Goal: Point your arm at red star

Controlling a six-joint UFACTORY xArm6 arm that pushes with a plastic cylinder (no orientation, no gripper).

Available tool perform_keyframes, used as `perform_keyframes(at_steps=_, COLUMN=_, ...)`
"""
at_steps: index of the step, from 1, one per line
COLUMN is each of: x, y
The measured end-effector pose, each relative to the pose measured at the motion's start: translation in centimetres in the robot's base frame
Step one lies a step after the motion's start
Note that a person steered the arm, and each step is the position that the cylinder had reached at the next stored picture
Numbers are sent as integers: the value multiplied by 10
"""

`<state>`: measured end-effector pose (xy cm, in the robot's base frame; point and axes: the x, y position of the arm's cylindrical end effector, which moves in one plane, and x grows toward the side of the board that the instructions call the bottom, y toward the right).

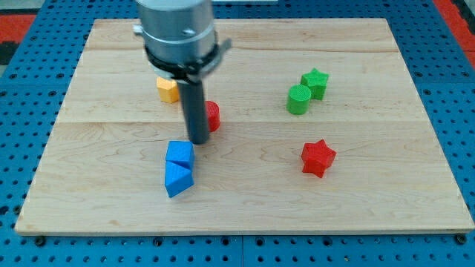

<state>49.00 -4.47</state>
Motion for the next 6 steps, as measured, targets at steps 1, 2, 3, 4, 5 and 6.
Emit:
perform_keyframes(at_steps=1, x=-28, y=5)
perform_keyframes(at_steps=2, x=-67, y=-13)
perform_keyframes(at_steps=3, x=-66, y=-14)
perform_keyframes(at_steps=4, x=-55, y=83)
perform_keyframes(at_steps=5, x=-18, y=191)
perform_keyframes(at_steps=6, x=57, y=219)
